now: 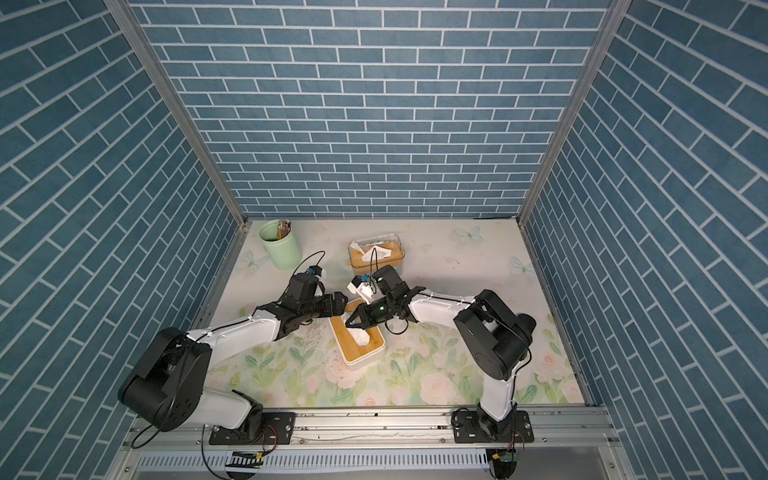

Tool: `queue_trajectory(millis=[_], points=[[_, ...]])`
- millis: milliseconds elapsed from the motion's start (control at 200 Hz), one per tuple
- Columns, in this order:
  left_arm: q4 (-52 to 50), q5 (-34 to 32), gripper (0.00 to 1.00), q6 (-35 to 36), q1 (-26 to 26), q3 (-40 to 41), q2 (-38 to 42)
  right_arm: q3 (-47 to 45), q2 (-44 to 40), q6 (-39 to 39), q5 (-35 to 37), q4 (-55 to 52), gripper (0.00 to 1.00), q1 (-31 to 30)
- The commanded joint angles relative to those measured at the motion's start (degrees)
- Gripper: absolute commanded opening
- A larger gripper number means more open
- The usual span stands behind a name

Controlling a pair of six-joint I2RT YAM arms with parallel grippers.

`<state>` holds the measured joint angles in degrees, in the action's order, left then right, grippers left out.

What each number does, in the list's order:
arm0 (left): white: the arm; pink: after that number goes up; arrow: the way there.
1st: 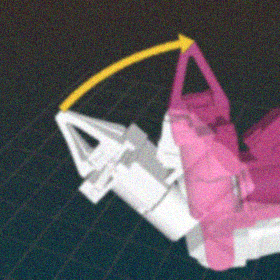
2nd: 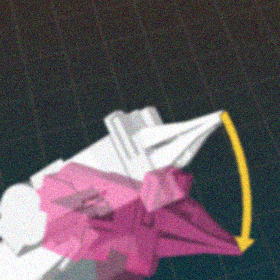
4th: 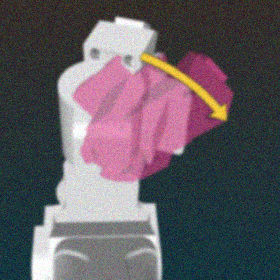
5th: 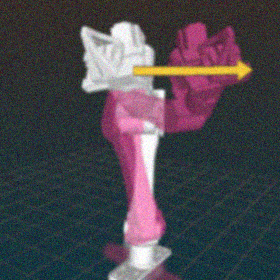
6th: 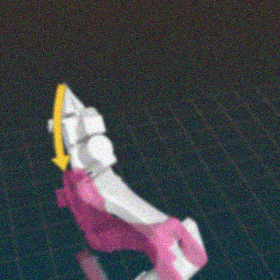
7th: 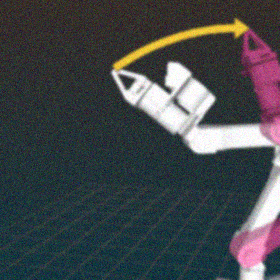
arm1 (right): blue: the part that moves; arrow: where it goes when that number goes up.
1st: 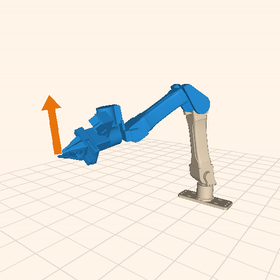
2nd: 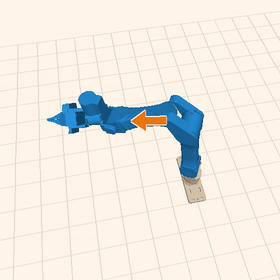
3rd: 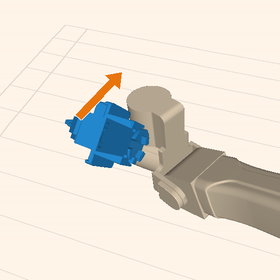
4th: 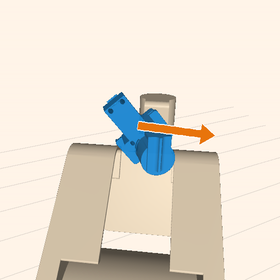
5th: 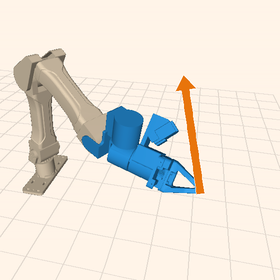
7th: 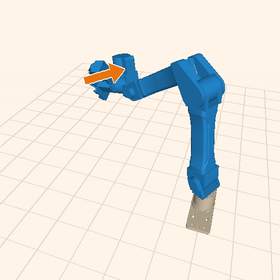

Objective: Put the tissue paper into the tissue box
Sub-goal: Pull the paper towel from the tissue box.

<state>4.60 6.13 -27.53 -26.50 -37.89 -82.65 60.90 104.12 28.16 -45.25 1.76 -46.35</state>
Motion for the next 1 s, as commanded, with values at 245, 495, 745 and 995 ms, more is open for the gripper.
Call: queue_trajectory(millis=[245,495,745,995], points=[[-2.57,-0.07,0.93,0.38,-0.12,0.06,0.50,0.21,-4.13,-3.99,-1.85,-2.02,0.00,0.91],[-3.11,-1.03,0.93,0.76,-0.08,-0.08,0.33,-0.13,-6.01,-6.10,-2.30,-3.96,0.00,1.00],[-3.26,-1.30,0.93,0.73,-0.08,-0.26,-0.02,-0.83,-7.61,-7.40,-2.62,-5.10,0.01,1.09],[-4.11,-1.59,0.93,1.07,-0.13,-1.13,0.47,-0.70,-10.14,-10.71,1.69,-11.31,0.35,2.89]])
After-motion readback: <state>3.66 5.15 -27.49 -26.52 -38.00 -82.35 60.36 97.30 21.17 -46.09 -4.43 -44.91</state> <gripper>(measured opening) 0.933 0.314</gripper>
